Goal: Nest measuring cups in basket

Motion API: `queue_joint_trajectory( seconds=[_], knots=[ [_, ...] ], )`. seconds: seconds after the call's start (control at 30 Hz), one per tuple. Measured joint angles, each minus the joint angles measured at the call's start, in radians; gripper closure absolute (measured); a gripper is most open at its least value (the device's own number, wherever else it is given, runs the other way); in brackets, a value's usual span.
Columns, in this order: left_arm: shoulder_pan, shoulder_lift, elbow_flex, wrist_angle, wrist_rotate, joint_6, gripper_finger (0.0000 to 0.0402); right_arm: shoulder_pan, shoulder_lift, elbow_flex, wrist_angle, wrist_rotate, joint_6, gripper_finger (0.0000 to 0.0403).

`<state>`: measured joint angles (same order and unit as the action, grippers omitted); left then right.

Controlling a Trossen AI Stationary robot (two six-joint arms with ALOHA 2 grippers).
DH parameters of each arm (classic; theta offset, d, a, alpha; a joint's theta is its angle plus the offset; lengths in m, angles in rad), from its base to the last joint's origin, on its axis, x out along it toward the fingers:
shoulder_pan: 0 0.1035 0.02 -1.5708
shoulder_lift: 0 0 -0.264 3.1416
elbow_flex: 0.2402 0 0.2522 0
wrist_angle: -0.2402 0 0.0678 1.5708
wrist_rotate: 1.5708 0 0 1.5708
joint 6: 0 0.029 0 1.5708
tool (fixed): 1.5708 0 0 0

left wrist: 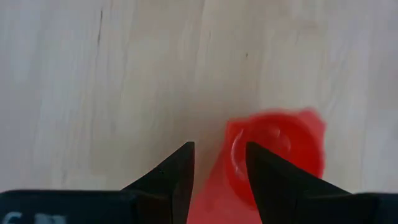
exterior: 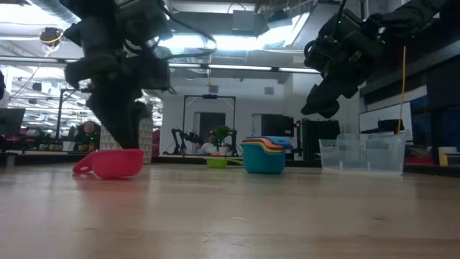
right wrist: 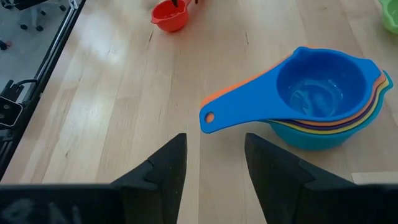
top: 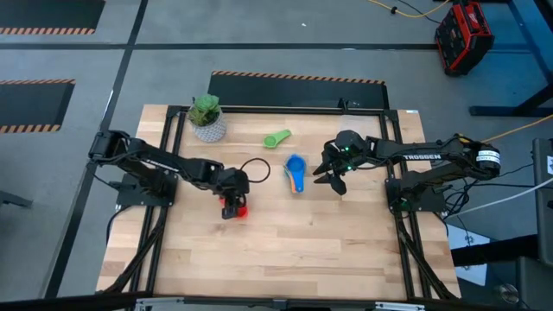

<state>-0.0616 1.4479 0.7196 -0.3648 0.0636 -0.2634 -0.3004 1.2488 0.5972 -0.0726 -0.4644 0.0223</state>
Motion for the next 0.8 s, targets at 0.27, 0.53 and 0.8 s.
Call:
queue_joint_trajectory(
  seconds=[0.27,0.53,0.8],
  knots=[
    [0.000,0.074,0.001,0.020,0.012,-0.010,0.0264,0.000,0.000,0.000,-0.004,0.000,-0.001,0.0235],
    [0.000,0.085,0.001,0.022,0.010,-0.046,0.0272,0.000,0.000,0.000,0.001,0.000,-0.001,0.0235],
    [0.000,0.085,0.001,0.021,0.001,-0.095,0.0326,0.000,0.000,0.000,0.001,0.000,-0.001,0.0235]
  ],
)
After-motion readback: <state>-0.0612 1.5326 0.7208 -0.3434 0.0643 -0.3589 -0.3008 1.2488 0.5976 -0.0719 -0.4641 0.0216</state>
